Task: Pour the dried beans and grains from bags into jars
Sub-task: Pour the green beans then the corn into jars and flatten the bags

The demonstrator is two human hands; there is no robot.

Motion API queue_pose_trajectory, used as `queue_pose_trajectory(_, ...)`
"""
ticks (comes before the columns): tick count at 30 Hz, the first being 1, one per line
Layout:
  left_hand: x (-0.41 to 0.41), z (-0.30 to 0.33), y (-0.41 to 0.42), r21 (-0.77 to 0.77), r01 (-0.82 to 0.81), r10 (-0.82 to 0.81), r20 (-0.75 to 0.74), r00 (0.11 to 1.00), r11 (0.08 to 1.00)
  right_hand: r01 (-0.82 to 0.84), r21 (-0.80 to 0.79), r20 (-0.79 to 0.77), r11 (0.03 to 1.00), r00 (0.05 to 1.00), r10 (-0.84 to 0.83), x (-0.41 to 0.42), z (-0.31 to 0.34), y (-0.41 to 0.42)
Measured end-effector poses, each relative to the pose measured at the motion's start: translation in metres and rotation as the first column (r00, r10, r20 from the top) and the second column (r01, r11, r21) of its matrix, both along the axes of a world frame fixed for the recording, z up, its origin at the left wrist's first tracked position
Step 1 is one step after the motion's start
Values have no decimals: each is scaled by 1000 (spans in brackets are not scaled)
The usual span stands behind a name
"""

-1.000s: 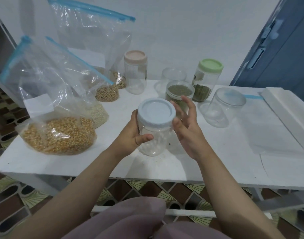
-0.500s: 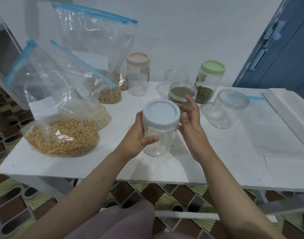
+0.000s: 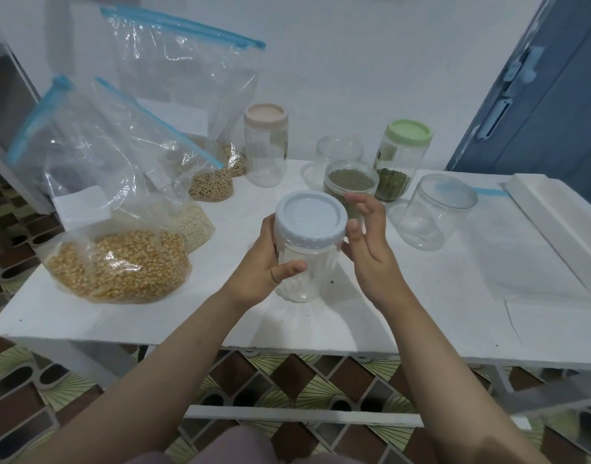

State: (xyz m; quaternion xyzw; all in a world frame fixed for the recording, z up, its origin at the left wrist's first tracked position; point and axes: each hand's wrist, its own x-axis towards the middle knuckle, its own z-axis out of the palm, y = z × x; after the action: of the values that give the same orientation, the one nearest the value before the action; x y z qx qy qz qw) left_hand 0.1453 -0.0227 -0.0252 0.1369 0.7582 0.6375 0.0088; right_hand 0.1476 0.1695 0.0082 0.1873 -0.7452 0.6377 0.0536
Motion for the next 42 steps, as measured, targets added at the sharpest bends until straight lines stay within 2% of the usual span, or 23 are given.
queue_pose_trajectory(4, 0, 1, 0, 3, -2, 2, -4, 1000, 1000, 3, -30, 53, 1000, 999, -2, 5, 3, -1)
queue_pose_trajectory(9, -1, 3, -1, -16, 12, -12, -8, 1000, 1000, -32, 222, 13, 975, 999, 30, 2, 10, -3)
queue_pose_trajectory(13, 0, 3, 0, -11, 12, -12, 1, 1000, 1000, -1, 281, -78, 960, 997, 24, 0, 17, -2)
queue_pose_trajectory(19, -2, 3, -2, -16, 18, -17, 22, 1000, 1000, 7, 303, -171, 953, 984, 47, 0, 24, 10)
queue_pose_trajectory(24, -2, 3, 0, 3, 13, -13, 23, 1000, 1000, -38, 306, -142, 951, 986, 85, -2, 25, 12)
queue_pose_trajectory(30, 0, 1, 2, 28, -5, 4, 14, 1000, 1000, -157, 215, -34, 964, 985, 168, -1, 27, 9)
queue_pose_trajectory(33, 0, 4, 3, 12, -18, 18, 1, 1000, 1000, -88, 272, -41, 958, 994, 103, 0, 28, -2)
queue_pose_trajectory(36, -2, 4, 3, 9, -5, 5, 10, 1000, 1000, -24, 251, -50, 968, 998, 38, -7, 28, -6)
queue_pose_trajectory(39, -2, 3, 2, 21, -6, 5, 19, 1000, 1000, -76, 213, -17, 974, 997, 81, -12, 30, -1)
queue_pose_trajectory(42, -3, 4, 3, 29, 3, -4, 17, 1000, 1000, -87, 221, -112, 971, 987, 114, -15, 32, 3)
